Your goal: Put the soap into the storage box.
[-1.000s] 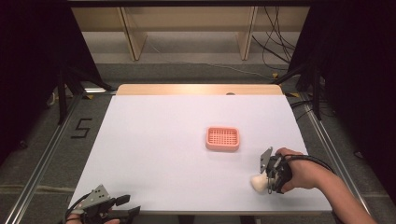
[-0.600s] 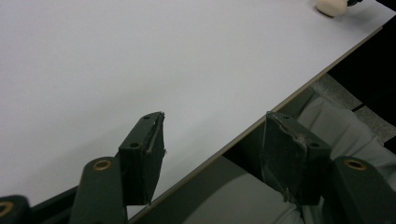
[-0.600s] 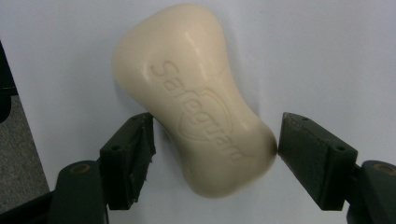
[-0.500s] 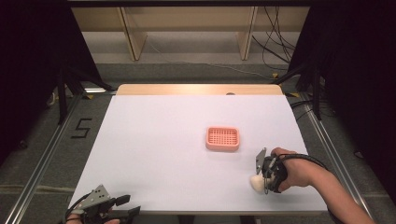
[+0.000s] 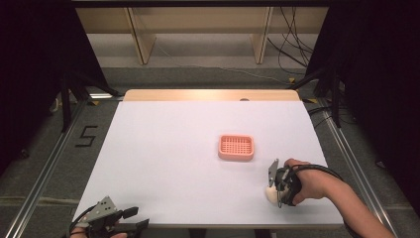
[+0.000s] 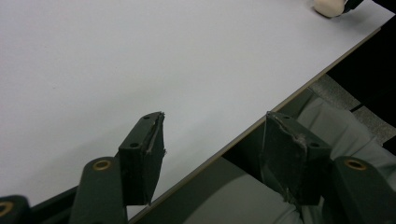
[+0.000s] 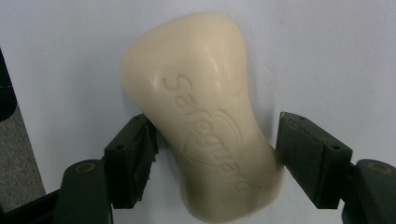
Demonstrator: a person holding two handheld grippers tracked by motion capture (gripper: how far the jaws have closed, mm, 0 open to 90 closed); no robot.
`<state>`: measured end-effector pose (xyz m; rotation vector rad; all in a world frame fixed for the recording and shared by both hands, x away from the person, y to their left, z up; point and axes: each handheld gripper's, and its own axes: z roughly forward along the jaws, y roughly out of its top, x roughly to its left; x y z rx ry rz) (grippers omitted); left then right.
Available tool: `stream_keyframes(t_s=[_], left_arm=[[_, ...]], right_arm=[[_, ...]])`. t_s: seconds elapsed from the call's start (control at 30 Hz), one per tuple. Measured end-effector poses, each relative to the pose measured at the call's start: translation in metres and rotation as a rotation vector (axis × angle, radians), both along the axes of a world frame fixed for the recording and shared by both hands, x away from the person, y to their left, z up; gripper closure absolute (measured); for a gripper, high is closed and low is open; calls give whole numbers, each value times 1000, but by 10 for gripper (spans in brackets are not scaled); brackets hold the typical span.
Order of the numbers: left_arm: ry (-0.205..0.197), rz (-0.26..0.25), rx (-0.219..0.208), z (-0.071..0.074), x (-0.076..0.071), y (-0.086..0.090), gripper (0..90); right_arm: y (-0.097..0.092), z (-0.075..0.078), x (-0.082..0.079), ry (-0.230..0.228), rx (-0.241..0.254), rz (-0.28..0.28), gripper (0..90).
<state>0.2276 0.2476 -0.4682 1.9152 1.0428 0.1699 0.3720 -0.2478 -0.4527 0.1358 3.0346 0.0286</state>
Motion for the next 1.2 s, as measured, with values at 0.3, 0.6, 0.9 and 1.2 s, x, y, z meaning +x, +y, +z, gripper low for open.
stream_keyframes(t_s=[0.3, 0.6, 0.9, 1.2], left_arm=[[0, -2, -2, 0, 0, 0, 383], [1, -2, -3, 0, 0, 0, 383], [0, -2, -3, 0, 0, 0, 383], [1, -3, -2, 0, 0, 0, 383]], right_arm=[[2, 0, -3, 22, 2, -39, 441], [3, 0, -1, 33, 23, -84, 485], [2, 0, 1, 81, 46, -157, 451], [2, 0, 3, 90, 54, -211, 503]])
